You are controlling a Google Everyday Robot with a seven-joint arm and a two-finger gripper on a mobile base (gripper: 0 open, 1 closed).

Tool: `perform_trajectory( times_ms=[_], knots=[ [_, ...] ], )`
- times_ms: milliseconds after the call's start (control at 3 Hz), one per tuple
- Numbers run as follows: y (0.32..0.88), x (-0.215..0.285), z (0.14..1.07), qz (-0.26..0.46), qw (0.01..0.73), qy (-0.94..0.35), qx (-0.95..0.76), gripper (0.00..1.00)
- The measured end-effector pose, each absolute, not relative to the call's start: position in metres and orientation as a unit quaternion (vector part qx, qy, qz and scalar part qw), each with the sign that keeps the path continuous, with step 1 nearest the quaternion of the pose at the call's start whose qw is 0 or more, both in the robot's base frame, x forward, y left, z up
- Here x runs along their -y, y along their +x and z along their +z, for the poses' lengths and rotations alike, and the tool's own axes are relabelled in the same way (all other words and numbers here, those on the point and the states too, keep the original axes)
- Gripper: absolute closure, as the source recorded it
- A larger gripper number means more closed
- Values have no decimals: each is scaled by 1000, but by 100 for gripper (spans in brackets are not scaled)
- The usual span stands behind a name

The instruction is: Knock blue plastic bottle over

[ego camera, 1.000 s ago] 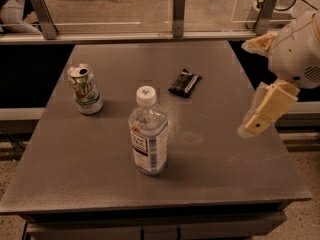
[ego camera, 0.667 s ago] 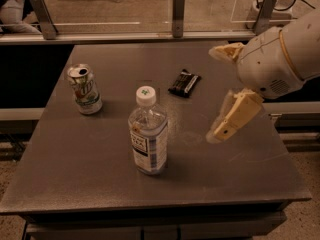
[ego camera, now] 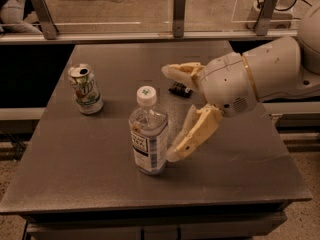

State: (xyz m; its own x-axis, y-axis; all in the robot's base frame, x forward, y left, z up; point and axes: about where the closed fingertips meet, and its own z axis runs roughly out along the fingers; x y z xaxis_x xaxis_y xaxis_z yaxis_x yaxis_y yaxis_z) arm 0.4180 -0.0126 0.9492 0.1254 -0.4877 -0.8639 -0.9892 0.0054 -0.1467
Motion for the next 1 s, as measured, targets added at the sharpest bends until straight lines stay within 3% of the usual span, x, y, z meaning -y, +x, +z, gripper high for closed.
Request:
perform_trajectory(
  times_ms=[333,1000],
  knots=[
    [405,-8,944,389,401,-622,-549,0],
    [403,-24,943,423,421,-613,-517,0]
  ],
)
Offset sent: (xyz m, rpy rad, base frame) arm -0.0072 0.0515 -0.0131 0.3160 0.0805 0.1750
